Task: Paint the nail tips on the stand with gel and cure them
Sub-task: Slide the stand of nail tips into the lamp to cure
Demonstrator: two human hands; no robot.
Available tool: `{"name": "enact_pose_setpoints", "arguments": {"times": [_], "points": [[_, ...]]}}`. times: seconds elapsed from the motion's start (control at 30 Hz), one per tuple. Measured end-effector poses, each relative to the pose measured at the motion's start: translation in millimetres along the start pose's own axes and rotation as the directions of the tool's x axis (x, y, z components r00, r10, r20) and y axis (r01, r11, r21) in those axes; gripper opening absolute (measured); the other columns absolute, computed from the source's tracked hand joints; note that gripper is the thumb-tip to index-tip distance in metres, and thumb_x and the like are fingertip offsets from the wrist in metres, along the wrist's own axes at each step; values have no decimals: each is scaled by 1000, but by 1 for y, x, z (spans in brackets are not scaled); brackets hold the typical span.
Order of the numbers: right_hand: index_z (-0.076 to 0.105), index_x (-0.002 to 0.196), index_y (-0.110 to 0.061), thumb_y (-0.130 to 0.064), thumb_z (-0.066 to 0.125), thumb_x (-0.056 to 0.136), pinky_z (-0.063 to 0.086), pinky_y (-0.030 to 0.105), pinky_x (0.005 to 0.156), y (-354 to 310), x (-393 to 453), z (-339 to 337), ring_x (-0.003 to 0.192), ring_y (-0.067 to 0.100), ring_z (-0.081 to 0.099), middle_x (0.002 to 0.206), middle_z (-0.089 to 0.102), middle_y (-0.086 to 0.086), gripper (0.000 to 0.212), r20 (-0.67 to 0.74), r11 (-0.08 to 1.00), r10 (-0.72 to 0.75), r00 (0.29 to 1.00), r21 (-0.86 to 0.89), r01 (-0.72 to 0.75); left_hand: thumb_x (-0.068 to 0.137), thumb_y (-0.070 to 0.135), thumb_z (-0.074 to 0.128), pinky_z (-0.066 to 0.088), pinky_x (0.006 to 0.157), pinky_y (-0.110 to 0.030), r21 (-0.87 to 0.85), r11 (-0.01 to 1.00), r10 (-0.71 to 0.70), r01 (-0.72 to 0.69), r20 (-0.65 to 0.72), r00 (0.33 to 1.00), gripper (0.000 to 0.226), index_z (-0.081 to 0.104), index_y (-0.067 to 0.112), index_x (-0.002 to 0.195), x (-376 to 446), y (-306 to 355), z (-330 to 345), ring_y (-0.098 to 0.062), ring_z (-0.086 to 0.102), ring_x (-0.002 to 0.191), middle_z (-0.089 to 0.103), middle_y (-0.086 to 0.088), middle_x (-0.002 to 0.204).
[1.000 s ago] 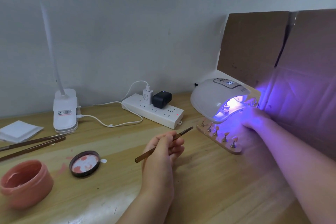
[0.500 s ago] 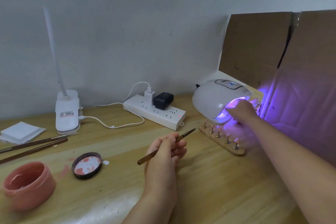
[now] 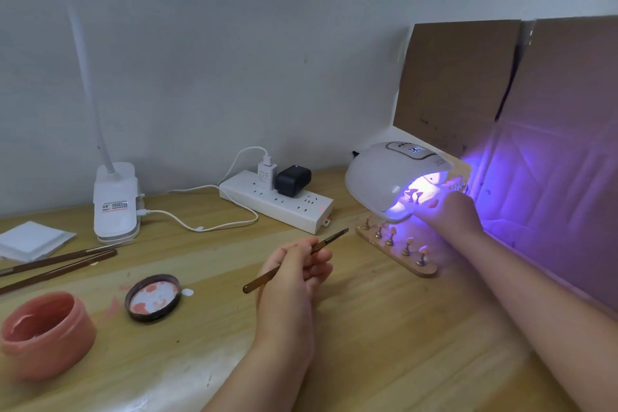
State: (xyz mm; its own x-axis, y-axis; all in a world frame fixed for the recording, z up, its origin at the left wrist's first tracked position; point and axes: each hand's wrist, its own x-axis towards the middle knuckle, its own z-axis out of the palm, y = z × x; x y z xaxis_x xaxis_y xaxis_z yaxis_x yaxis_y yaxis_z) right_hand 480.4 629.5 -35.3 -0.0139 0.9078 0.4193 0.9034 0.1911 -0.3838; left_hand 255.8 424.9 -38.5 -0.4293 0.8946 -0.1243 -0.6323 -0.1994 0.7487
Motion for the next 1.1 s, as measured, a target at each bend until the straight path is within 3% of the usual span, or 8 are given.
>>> {"name": "enact_pose_setpoints", "arguments": {"times": [0.13, 0.3, 0.5, 0.6, 0.7, 0.87, 1.0, 1.1], "points": [[43, 48, -9, -49, 74, 72, 32, 27, 47, 25, -25, -15, 52, 34, 54, 47, 52, 16, 56, -68, 995, 76, 995, -51, -80, 93, 4, 53, 56, 57, -22, 8, 1000, -6, 6, -5, 1000, 16, 67, 0, 87, 0, 0, 1, -15, 66, 60, 69, -11, 66], [43, 45, -19, -43, 76, 72, 26, 20, 45, 41, -39, -24, 48, 23, 45, 43, 48, -4, 49, -142, 983, 138, 980, -103, -154, 94, 3, 52, 56, 56, -22, -5, 1000, -13, 13, -6, 1000, 16, 66, -1, 87, 1, 0, 2, -14, 66, 58, 69, -10, 65], [54, 58, -11, -45, 72, 75, 36, 31, 58, 47, -37, -26, 70, 34, 63, 55, 56, 6, 42, -117, 969, 183, 976, -148, -199, 93, 2, 53, 55, 56, -22, -1, 1000, -15, 15, -9, 1000, 15, 66, -1, 85, 1, 0, 2, -15, 65, 58, 69, -11, 66], [51, 57, -12, -51, 72, 77, 36, 31, 61, 38, -31, -23, 79, 35, 65, 61, 57, 12, 49, -64, 961, 217, 974, -162, -225, 93, 2, 52, 56, 57, -22, -1, 1000, -17, 17, -12, 1000, 16, 66, -1, 85, 0, 1, 3, -15, 64, 58, 68, -11, 66], [53, 54, -14, -53, 73, 76, 33, 31, 54, 28, -26, -20, 66, 29, 59, 59, 59, 9, 50, 18, 977, 180, 984, -124, -176, 93, 3, 53, 56, 57, -22, -3, 1000, -21, 21, -14, 1000, 16, 66, 0, 85, 0, 2, 3, -15, 65, 57, 68, -11, 65], [73, 78, -28, -31, 78, 78, 39, 19, 57, 34, -31, -25, 66, 8, 60, 68, 64, -7, 6, 139, 991, 14, 990, 132, -33, 92, 3, 54, 56, 57, -22, -3, 1000, -18, 18, -19, 1000, 15, 66, 0, 84, 1, 1, 2, -14, 66, 58, 69, -11, 65], [76, 98, -35, -16, 69, 87, 36, 12, 53, 38, -29, -32, 51, -2, 45, 70, 62, -9, 23, 287, 973, -66, 956, 233, -3, 92, 4, 54, 56, 59, -23, 2, 1000, -20, 20, -15, 1000, 16, 67, 1, 84, 1, 0, 2, -16, 66, 61, 69, -12, 68], [75, 101, -32, -16, 65, 88, 41, 12, 60, 36, -21, -31, 63, -2, 55, 68, 65, -21, 23, 318, 990, -35, 947, 141, -11, 92, 5, 55, 56, 58, -23, -1, 1000, -22, 22, -15, 1000, 15, 67, 1, 84, 1, 0, 2, -15, 66, 61, 69, -12, 68]]}}
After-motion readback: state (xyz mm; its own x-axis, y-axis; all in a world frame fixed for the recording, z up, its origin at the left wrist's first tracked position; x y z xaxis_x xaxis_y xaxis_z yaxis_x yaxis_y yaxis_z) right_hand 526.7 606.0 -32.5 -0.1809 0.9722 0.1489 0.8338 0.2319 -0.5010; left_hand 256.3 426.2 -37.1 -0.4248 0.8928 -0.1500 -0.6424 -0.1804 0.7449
